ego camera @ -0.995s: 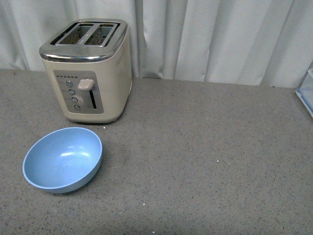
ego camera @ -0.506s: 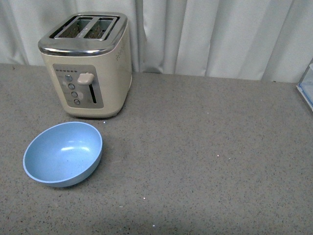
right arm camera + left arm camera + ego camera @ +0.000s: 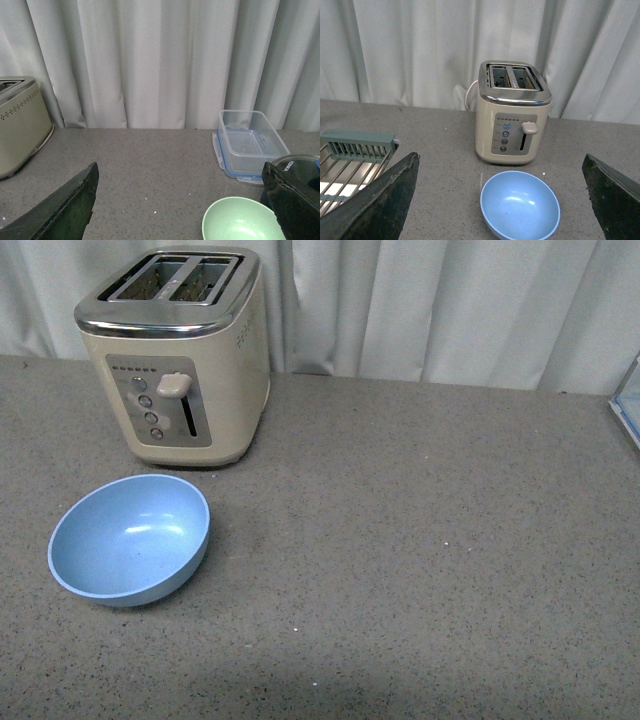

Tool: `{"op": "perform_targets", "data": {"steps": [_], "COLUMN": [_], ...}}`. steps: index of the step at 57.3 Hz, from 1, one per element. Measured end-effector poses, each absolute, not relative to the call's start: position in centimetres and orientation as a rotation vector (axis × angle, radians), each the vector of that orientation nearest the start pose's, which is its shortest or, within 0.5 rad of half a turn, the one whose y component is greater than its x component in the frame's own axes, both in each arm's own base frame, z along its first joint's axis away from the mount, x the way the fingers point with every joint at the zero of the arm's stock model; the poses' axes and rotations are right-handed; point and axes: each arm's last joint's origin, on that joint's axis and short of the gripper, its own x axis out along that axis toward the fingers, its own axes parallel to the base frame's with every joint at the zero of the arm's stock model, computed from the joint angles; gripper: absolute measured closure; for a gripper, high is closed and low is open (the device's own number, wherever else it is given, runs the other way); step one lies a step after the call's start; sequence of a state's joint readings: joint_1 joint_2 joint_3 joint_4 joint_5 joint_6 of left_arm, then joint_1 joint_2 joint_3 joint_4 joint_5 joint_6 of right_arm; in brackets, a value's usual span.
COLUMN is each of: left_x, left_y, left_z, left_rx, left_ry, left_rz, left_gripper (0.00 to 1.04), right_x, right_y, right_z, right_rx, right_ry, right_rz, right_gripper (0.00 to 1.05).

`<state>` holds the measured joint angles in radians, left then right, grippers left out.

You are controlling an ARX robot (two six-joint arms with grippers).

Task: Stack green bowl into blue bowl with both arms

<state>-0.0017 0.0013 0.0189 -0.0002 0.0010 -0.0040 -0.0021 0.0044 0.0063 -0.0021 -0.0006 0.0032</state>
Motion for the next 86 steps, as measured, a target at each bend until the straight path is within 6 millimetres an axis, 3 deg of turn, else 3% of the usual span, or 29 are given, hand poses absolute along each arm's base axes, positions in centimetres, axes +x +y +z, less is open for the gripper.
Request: {"op": "perform_targets", "data": {"steps": [66, 75, 86], "left_x": [9.7, 10.3, 12.4], "left_y": [0.0, -0.5, -1.5], "left_z": [17.0, 15.9, 15.1], "left_rx": [-0.004, -0.317, -0.576], "left_ry": [-0.017, 0.468, 0.519], "left_rz": [-0.003, 0.152, 0.202], "left_gripper": [0.06, 0.06, 0.06], "right_x": [9.8, 9.8, 9.8], "right_y": [0.0, 0.0, 0.0], "right_z": [16.5, 16.5, 16.5], "right_rx": [0.003, 0.003, 0.003], "right_ry": [0.000, 0.000, 0.000], "right_rz": [-0.002, -0.001, -0.002], "right_gripper": [0.09, 0.09, 0.09]}}
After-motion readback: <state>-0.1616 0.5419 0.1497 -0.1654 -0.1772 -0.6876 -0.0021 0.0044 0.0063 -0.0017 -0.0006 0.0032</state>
